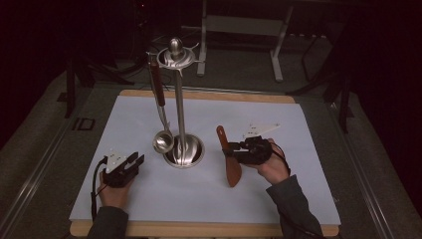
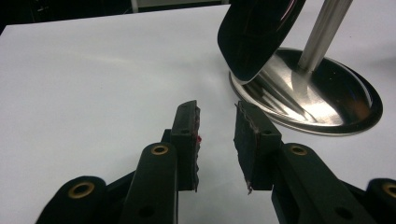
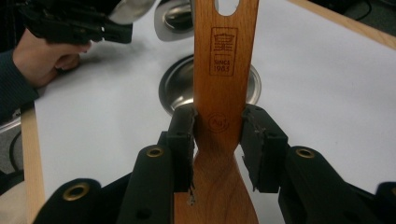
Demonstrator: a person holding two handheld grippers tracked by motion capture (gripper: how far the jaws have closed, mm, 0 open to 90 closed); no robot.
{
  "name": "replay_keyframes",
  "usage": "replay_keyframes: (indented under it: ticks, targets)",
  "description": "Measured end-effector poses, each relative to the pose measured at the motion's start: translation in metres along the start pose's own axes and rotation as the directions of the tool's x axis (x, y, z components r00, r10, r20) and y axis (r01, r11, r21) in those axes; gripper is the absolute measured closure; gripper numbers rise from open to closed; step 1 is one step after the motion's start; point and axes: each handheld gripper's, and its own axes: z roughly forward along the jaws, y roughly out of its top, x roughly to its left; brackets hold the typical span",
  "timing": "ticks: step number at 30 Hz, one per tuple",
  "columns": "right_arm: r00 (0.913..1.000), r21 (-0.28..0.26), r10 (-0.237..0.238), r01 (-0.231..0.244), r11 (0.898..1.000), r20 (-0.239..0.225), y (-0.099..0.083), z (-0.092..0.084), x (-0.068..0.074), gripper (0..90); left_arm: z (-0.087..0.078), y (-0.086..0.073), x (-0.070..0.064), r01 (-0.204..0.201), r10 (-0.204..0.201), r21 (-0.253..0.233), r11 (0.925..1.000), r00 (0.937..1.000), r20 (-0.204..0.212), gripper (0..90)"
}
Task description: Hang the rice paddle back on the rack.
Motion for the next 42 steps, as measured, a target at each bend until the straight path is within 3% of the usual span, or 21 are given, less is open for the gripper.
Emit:
replay_keyframes:
  ticks: [22, 42]
  targets:
    - [0.9994, -0.119, -0.011, 0.007, 0.993, -0.031, 0.018, 0.002, 0.002, 66.3, 0.0, 0.0, 0.0, -0.001, 0.001, 0.0, 1.0, 1.0, -0.002, 70.1]
    - [0.9993, -0.228, -0.038, 0.038, 0.973, 0.003, 0.049, -0.003, 0.021, 66.2, 0.0, 0.0, 0.0, -0.003, 0.003, -0.002, 1.0, 1.0, -0.003, 70.1]
